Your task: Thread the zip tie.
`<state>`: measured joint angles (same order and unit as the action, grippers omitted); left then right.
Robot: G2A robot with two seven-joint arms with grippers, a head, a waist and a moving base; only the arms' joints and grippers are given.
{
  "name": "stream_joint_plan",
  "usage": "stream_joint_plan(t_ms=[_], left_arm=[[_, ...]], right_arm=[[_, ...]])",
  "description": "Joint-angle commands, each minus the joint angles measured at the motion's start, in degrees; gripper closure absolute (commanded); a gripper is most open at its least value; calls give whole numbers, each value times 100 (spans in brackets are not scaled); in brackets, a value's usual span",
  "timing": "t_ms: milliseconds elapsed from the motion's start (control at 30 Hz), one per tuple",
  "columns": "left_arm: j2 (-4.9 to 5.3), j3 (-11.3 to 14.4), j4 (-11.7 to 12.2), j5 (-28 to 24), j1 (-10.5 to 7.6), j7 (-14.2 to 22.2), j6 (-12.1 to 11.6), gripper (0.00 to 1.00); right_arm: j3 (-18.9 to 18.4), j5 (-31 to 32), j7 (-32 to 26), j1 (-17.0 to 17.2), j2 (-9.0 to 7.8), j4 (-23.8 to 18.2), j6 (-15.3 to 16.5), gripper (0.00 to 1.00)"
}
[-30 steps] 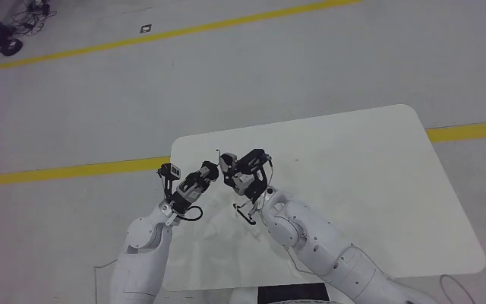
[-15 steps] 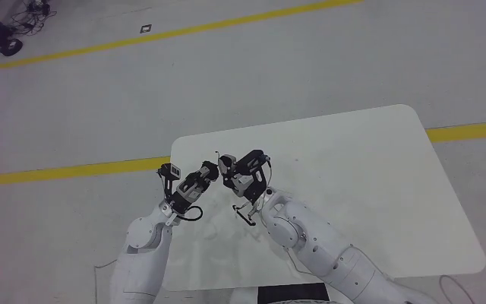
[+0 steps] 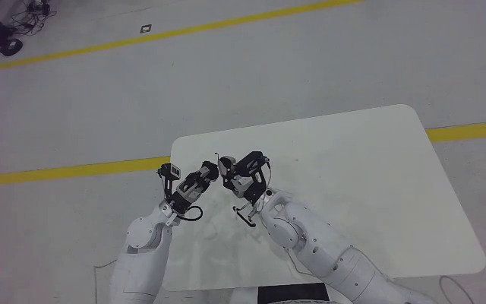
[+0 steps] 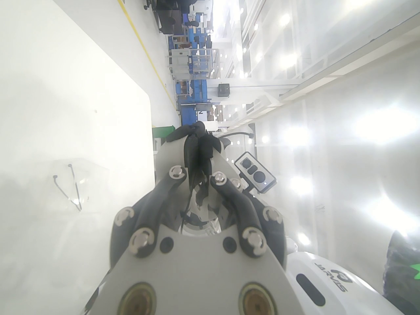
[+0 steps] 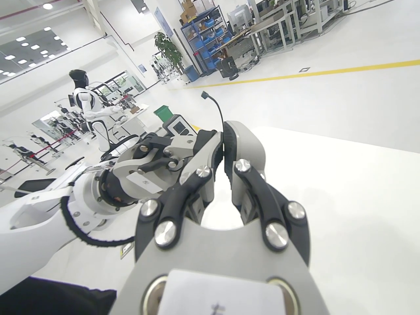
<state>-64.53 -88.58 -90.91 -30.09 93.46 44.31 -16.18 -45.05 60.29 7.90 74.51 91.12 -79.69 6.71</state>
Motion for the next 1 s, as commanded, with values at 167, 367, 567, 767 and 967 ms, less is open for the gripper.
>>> stream_joint_plan(t_ms=[167,367,567,767,967], left_arm=[[0,0,0,0,0,0,0,100],[0,0,0,0,0,0,0,100],[0,0,0,0,0,0,0,100],[0,0,0,0,0,0,0,100],[0,0,0,0,0,0,0,100]], right_arm=[[14,19,-13,3,9,23,-6,100],[19,-4,31,24,22,24,-58,100],[-7,-20,83,70,28,-16,-139,80],[-31,52,124,115,23,-65,-206,0],[-83,155,162,152,10,-158,-274,0]])
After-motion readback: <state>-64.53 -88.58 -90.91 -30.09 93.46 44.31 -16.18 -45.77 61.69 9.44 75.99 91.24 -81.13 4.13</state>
